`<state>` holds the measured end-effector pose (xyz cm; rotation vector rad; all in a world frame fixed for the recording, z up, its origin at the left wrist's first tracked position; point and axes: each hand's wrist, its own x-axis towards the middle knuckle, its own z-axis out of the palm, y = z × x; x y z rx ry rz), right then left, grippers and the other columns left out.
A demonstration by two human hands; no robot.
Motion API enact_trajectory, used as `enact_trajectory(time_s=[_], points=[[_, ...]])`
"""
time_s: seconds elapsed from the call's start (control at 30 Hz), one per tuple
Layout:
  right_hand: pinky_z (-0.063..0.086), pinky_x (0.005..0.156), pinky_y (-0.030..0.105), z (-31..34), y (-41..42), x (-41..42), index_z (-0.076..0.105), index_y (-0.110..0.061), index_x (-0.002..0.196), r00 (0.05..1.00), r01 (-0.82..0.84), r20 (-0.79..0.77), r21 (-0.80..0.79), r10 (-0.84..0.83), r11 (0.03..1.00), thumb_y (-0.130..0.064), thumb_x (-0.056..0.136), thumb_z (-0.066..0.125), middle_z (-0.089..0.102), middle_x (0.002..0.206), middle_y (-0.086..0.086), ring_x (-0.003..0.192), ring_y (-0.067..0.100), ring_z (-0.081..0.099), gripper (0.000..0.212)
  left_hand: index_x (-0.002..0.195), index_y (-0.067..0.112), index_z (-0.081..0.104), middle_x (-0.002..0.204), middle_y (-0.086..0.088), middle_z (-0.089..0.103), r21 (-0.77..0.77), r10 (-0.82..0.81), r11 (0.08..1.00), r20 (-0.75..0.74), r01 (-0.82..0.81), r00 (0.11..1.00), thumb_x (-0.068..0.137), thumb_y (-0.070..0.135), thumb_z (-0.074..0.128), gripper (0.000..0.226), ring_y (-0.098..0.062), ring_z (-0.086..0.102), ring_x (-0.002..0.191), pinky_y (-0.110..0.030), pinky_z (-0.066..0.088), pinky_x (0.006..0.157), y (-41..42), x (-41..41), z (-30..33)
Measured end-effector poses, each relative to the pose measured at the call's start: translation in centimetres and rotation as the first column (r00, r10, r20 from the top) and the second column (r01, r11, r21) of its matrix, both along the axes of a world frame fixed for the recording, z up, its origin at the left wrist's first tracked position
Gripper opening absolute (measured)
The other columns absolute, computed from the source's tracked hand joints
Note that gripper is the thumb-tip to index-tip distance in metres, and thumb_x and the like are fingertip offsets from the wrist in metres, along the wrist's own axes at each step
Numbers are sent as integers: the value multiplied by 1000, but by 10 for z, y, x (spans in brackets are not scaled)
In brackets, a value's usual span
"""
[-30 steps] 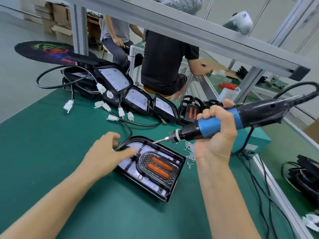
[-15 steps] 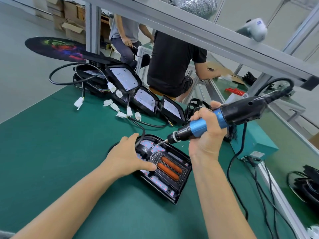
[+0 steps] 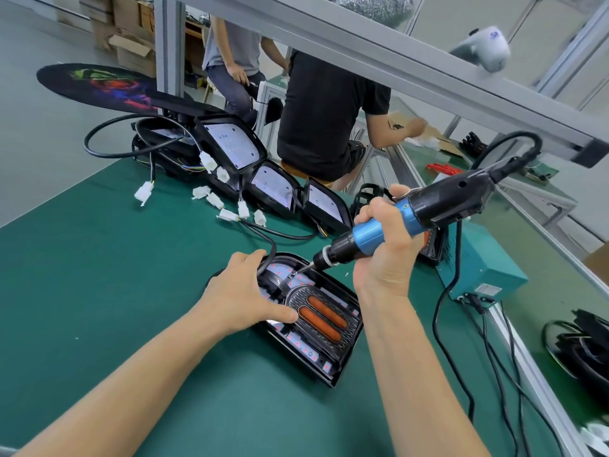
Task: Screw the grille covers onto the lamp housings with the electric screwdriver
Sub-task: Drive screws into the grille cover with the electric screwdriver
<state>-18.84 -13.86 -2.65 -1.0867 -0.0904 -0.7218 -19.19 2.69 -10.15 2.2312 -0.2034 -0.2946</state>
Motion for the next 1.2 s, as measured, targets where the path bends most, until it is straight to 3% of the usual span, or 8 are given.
enact_trajectory(time_s=[0.6,0.83,0.97,1.1,1.2], points=[[45,59,23,2,8,0,55,-16,91,999,-21,28,-98,24,995,1,71,58,52,59,-5,58,17,48,27,145,29,29,132,5,38,10,29,1000,27,-29,999,52,49,87,111,-27,43,120,-43,34,106,-5,-1,8],[48,76,27,2,-6,-7,51,-19,97,990,-132,-79,-207,118,969,-1,71,62,54,71,-2,80,24,49,34,140,29,37,129,3,42,-17,32,999,8,-32,999,52,46,88,103,-26,45,119,-44,33,106,-5,1,7],[49,75,28,3,-8,-9,54,-20,90,986,-155,-96,-207,138,966,0,71,64,51,73,0,83,29,46,29,142,28,34,130,3,41,-22,43,999,1,-43,999,53,45,89,106,-27,44,120,-43,33,106,-5,1,5],[47,75,29,3,-3,-10,58,-28,67,987,-154,-71,-199,142,968,1,72,62,50,72,0,74,25,46,30,142,28,34,129,3,41,-21,46,999,-4,-47,999,52,45,89,106,-27,44,120,-43,33,107,-5,1,6],[45,72,27,4,-2,-10,58,-29,65,983,-179,-70,-231,167,956,2,70,62,50,72,-1,77,26,42,32,142,29,35,130,3,41,-24,47,999,-9,-47,999,52,46,89,106,-28,43,121,-44,33,106,-5,2,6]])
